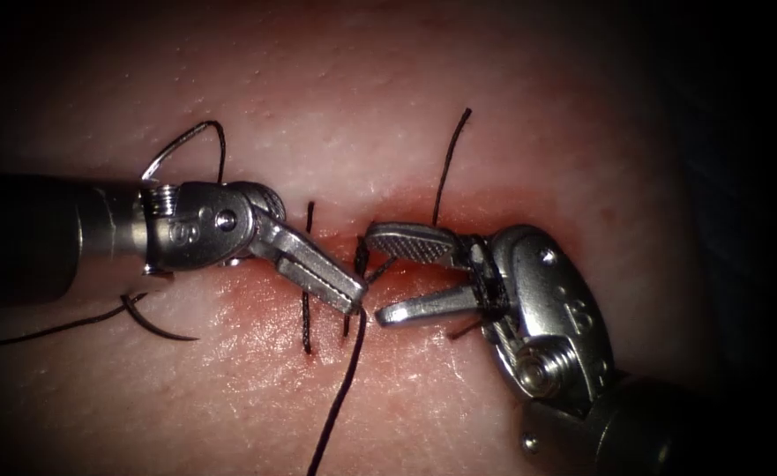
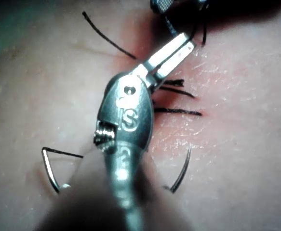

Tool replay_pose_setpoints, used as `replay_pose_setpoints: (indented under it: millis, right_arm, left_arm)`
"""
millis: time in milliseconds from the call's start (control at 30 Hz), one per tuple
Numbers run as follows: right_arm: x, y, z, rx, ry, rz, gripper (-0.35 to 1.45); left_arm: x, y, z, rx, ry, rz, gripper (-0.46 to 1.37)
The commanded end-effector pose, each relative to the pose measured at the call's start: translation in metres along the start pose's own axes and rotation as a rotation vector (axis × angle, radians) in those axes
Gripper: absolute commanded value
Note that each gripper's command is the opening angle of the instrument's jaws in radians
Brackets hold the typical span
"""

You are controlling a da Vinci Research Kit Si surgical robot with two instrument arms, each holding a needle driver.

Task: Wound Closure
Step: Wrap the suture two times counter-clockwise around the right gripper

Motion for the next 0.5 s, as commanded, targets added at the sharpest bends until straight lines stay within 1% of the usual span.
replay_pose_setpoints:
  millis: [33,100,133,167,200,233,300,333,433,500]
  right_arm:
    - [-0.0002,0.0002,0.0000,0.001,-0.001,-0.003,0.70]
    - [-0.0002,0.0005,-0.0002,0.005,-0.004,-0.007,0.49]
    - [-0.0003,0.0007,-0.0003,0.017,-0.016,0.007,0.42]
    - [-0.0003,0.0007,-0.0003,0.012,-0.019,0.012,0.42]
    - [-0.0004,0.0009,-0.0002,-0.067,-0.035,0.027,0.45]
    - [-0.0005,0.0009,-0.0001,-0.115,-0.043,0.031,0.48]
    - [-0.0006,0.0011,0.0002,-0.194,-0.050,0.057,0.64]
    - [-0.0007,0.0011,0.0003,-0.240,-0.052,0.069,0.59]
    - [-0.0007,0.0012,0.0004,-0.333,-0.056,0.069,0.51]
    - [-0.0007,0.0012,0.0003,-0.386,-0.056,0.079,0.49]
  left_arm:
    - [0.0000,0.0001,0.0001,-0.006,0.005,-0.005,-0.35]
    - [0.0002,0.0002,0.0003,-0.004,0.003,-0.002,-0.35]
    - [0.0004,0.0003,0.0005,-0.001,0.000,0.002,-0.35]
    - [0.0005,0.0004,0.0006,0.001,0.003,-0.002,-0.35]
    - [0.0007,0.0006,0.0009,0.006,-0.001,0.004,-0.35]
    - [0.0009,0.0007,0.0011,0.008,-0.003,0.007,-0.35]
    - [0.0011,0.0008,0.0016,0.015,-0.011,0.021,-0.35]
    - [0.0012,0.0008,0.0020,0.020,-0.013,0.027,-0.35]
    - [0.0014,0.0008,0.0026,0.034,-0.017,0.039,-0.35]
    - [0.0016,0.0007,0.0028,0.052,-0.020,0.049,-0.35]
